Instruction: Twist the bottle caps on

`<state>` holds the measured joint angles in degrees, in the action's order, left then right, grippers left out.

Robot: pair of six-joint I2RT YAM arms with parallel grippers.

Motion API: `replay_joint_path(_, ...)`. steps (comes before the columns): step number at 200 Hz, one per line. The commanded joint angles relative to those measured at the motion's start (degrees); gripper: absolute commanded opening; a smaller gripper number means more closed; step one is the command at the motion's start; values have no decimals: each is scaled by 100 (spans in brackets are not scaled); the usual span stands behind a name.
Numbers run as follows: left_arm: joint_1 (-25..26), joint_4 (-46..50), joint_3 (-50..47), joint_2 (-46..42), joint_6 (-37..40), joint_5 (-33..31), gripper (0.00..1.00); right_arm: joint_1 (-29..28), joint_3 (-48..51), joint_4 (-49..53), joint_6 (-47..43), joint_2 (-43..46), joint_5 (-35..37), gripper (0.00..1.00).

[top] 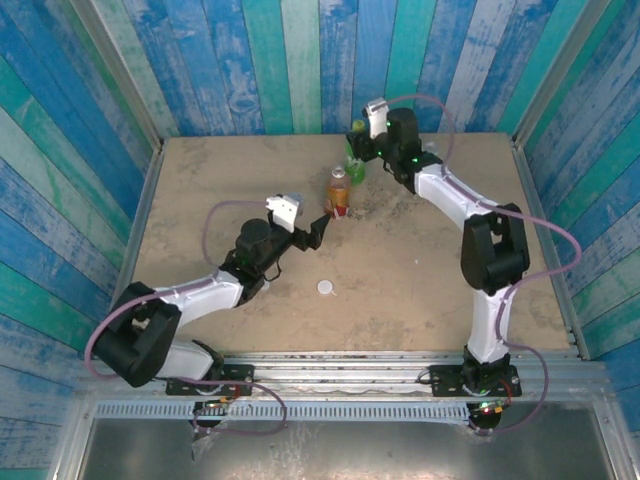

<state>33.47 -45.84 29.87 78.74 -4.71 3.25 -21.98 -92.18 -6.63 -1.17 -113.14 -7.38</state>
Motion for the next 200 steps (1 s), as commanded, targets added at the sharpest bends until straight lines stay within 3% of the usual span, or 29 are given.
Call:
replay_joint_path(1, 1, -418, 197, 499, -39, -248, 94, 16, 402, -222, -49, 668, -79, 74)
replay_joint_path(69, 2, -917, 1185, 2008, -68, -708, 94, 18, 2097, -207, -181, 2269, -88, 76)
replay_joint_path(127, 1, -357, 2327, 2958, -211, -919, 94, 18, 2990, 34, -270, 3158, -15, 76)
replay_joint_path(200, 2, 1739, 3631, 3484, -343, -1122, 94, 18, 3276, 153, -305, 3491, -226, 76)
